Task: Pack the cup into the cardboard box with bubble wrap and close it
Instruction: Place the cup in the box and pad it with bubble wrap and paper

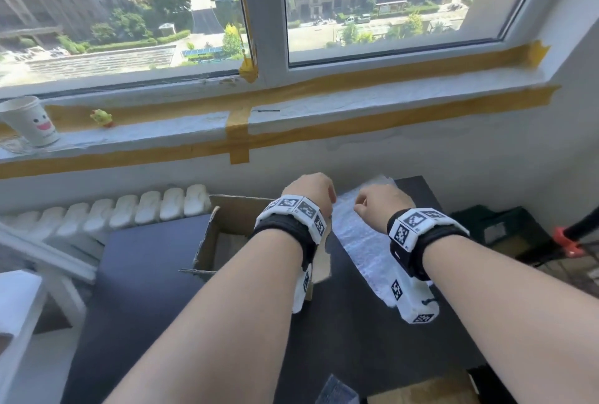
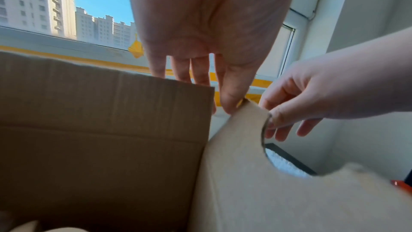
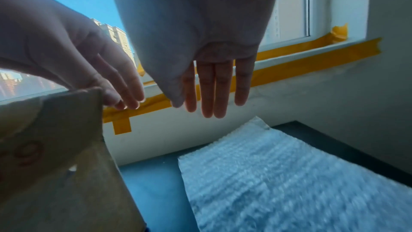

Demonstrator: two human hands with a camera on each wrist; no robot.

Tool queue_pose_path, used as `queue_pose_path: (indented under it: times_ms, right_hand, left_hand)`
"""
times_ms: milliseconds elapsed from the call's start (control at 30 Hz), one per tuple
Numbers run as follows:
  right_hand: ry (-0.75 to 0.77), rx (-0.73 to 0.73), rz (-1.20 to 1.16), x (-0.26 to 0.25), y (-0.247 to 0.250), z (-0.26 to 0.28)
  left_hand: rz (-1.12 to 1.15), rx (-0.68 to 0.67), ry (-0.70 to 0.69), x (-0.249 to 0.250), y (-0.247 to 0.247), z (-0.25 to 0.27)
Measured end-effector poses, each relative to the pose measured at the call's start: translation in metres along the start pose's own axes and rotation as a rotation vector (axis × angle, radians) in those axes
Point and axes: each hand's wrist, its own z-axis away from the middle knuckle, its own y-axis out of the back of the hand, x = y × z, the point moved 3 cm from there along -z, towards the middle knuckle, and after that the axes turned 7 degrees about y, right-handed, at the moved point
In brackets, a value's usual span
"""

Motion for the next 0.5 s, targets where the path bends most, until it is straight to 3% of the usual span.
queue_pose_path:
  times_ms: [167, 500]
  right_hand:
    - [-0.041, -0.074, -0.057, 0.024, -0.039, -0.010]
    - [-0.102, -0.187, -0.056, 0.027, -0.106, -0.031]
  left_hand:
    - [0.015, 0.113, 0.127, -0.005, -0.006, -0.011]
    - [0.432, 0.221, 0.127, -0.014, -0.009, -0.021]
